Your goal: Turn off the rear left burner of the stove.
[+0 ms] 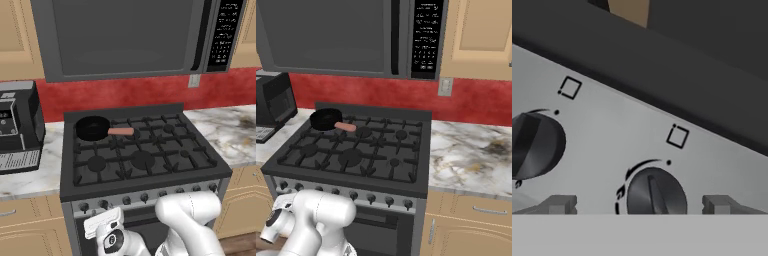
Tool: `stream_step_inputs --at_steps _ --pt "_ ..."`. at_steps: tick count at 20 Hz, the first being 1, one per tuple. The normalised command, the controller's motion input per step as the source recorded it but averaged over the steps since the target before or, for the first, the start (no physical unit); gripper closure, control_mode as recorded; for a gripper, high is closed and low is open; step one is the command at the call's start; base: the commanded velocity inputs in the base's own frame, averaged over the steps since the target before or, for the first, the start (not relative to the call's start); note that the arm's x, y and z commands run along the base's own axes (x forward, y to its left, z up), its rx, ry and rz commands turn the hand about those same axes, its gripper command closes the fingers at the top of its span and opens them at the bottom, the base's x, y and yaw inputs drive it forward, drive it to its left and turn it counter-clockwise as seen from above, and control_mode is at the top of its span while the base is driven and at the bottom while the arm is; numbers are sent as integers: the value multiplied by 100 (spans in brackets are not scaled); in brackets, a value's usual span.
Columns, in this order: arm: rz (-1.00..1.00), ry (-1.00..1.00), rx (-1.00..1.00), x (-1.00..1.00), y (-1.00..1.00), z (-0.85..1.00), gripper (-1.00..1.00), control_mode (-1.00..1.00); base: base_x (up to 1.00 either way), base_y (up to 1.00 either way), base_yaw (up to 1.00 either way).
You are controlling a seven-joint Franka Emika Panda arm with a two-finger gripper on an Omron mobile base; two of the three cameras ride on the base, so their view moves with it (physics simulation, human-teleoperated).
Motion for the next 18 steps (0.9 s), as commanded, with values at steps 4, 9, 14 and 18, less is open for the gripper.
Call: stream_step_inputs --at_steps 4,9,14,18 --pt "-4 0 0 0 -2 4 -100 -100 0 0 0" --pt "-3 0 0 0 0 9 -100 -100 0 0 0" --pt "-2 0 0 0 0 1 -100 -100 0 0 0" --pt "-2 0 0 0 0 0 -100 -100 0 0 0"
